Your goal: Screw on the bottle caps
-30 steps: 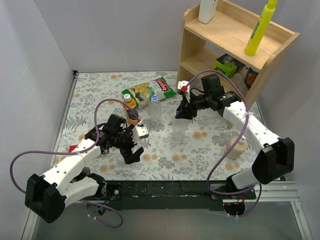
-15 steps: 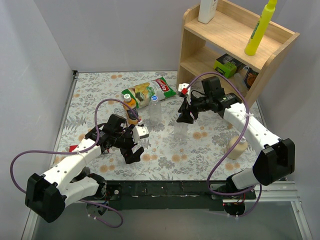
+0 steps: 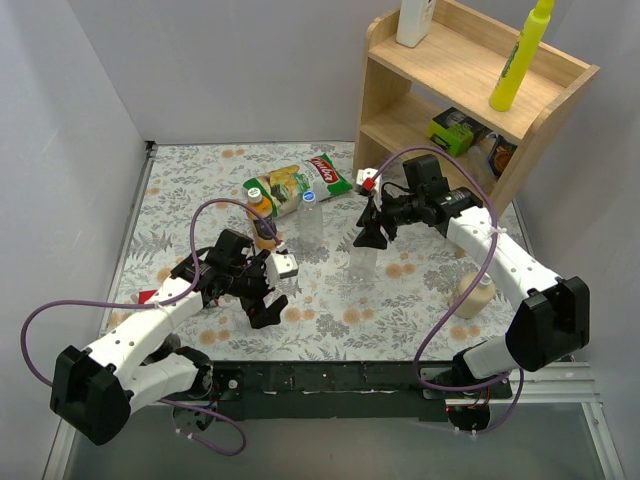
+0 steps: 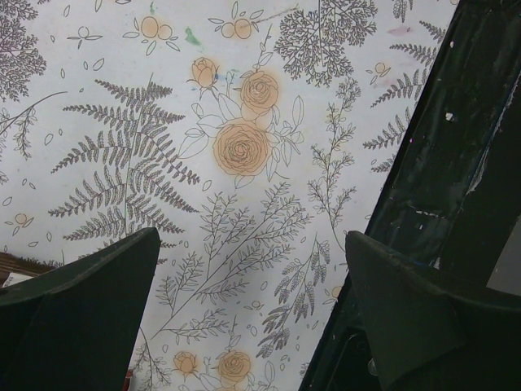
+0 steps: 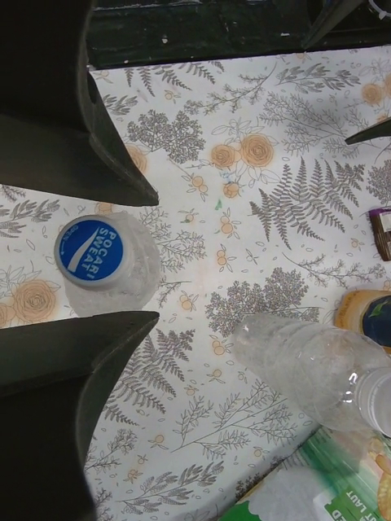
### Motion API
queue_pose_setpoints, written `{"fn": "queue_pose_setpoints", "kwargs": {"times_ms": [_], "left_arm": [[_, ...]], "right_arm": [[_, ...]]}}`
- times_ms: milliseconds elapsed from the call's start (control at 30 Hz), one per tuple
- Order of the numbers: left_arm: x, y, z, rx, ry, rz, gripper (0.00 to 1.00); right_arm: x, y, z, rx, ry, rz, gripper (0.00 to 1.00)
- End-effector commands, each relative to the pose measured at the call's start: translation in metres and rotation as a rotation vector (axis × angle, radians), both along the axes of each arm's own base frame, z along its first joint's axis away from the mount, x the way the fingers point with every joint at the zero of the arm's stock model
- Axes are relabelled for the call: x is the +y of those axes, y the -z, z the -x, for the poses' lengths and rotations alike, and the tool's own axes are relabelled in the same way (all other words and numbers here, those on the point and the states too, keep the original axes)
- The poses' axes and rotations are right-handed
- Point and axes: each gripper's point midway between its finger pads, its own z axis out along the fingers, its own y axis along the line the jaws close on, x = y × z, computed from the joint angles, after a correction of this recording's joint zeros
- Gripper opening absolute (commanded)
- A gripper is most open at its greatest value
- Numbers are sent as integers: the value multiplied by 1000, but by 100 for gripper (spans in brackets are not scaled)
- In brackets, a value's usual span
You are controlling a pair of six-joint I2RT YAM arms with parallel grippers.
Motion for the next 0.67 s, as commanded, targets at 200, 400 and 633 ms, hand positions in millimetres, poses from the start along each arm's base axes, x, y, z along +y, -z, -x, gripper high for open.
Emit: {"fn": "queue_pose_setpoints", "kwargs": {"times_ms": [200,400,633], "left_arm": [[-7,-34,-11,-47,-27,65,98],[-8,-80,-18,-91,-91,135,98],[2,-93,-34,-116,-166,120,98]], "right_arm": [[6,-83,-3,-20,81,-129,91],[-26,-120,-26,10,422,-39,94],[-57,-112,-39,-101,577,32,97]]}}
